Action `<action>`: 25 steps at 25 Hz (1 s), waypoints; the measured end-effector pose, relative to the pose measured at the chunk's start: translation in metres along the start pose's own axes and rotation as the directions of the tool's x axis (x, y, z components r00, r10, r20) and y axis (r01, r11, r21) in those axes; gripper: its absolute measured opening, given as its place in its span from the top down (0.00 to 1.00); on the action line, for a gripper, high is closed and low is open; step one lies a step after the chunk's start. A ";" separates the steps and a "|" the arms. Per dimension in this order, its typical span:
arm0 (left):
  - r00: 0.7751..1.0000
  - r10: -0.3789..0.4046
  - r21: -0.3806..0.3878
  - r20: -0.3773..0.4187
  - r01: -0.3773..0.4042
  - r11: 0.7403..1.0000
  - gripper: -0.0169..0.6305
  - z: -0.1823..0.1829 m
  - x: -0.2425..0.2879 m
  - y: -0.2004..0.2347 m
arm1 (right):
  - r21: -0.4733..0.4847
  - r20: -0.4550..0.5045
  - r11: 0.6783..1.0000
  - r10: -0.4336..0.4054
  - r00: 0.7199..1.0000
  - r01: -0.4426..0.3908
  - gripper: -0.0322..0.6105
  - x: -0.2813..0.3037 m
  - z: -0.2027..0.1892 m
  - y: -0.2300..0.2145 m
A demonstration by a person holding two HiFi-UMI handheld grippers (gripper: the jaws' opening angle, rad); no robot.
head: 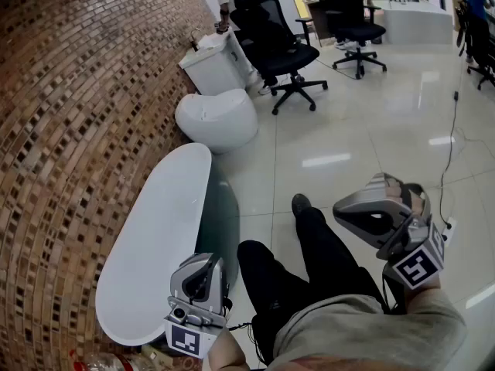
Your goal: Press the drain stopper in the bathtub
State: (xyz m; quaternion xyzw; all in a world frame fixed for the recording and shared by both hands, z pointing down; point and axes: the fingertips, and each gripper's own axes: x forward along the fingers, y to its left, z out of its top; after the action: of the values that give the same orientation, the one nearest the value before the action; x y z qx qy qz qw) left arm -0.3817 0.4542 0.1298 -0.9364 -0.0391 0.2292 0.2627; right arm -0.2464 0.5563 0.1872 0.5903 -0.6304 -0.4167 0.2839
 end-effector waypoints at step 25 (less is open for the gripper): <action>0.976 0.183 0.210 -0.119 -0.155 0.965 0.96 -0.115 0.075 0.036 | 0.305 0.184 0.929 0.158 0.970 -0.209 0.95 0.112 -0.195 0.002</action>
State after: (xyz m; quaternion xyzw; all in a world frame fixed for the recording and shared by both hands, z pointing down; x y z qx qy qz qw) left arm -0.2649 0.3834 0.1679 -0.9189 0.0823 0.1884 0.3367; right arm -0.0976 0.4096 0.2698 0.5323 -0.7628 -0.3249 0.1712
